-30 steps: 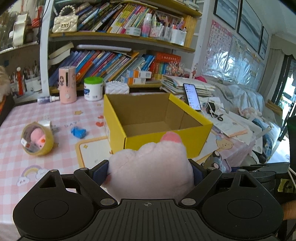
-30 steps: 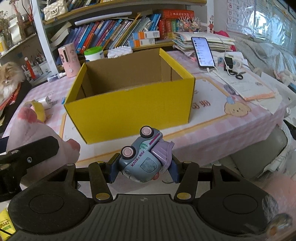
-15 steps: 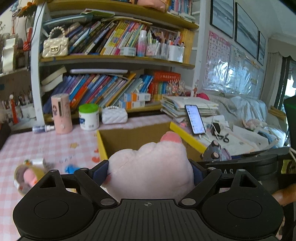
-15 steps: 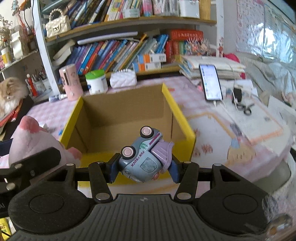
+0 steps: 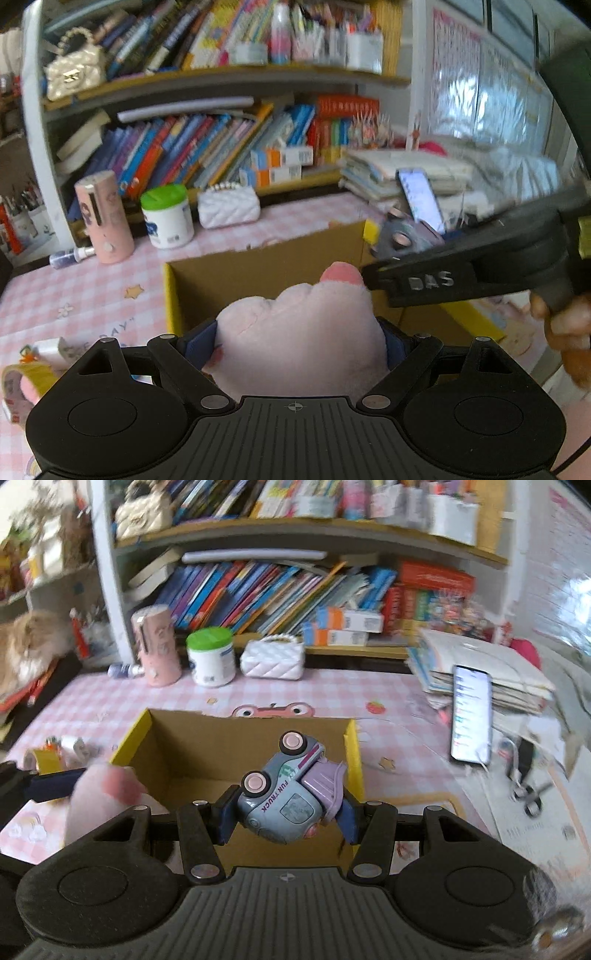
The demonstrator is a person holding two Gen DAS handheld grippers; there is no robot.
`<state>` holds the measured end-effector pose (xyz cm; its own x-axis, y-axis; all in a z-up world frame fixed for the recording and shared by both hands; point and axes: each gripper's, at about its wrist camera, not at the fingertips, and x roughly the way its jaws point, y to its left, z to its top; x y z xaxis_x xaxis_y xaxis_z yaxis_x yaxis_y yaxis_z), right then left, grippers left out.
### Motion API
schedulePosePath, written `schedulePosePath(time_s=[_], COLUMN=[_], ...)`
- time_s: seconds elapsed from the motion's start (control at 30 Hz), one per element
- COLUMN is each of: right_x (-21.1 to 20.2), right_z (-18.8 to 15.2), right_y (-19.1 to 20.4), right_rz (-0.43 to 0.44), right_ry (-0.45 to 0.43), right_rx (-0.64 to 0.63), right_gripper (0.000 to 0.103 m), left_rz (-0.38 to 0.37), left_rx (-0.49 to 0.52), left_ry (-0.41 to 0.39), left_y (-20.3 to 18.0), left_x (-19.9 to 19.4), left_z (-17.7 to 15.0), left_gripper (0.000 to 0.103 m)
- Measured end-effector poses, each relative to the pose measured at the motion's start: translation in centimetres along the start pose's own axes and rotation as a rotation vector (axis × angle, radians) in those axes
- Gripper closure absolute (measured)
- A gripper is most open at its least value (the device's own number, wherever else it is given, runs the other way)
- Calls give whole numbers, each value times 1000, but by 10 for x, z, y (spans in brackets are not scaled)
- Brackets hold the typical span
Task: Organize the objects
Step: 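Lower and release the truck from right gripper while left gripper releases the plush inside box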
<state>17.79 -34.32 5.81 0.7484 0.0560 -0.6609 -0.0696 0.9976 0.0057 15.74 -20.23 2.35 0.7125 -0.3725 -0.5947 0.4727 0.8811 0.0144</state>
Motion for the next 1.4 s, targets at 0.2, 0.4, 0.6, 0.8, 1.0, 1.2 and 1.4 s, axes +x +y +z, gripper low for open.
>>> schedulePosePath(time_s=[0.2,0.4,0.6,0.8,1.0,1.2,1.4], right_x=[50,92,119,137,138,117,74], right_z=[13,19,15,15,17,21,23], right_y=[7,14,26,27,22,17,10], right_rz=[58,92,123,120,113,101,76], right_ry=[110,204,275,327,329,269,152], right_rx=[-139,-241,-332,-354,-328,-285,-192], right_gripper=[52,52,52,52,51,40,35], left_rz=[25,17,8,13,26,42,62], left_rx=[33,39,6,4,-10,-22,-46], left_ry=[107,152,198,185,122,50,-20], left_y=[-3,-5,1,-1,-1,1,3], left_x=[32,46,55,49,35,13,-18], left_z=[1,6,-2,-3,0,3,0], left_gripper=[18,45,49,48,36,26,17])
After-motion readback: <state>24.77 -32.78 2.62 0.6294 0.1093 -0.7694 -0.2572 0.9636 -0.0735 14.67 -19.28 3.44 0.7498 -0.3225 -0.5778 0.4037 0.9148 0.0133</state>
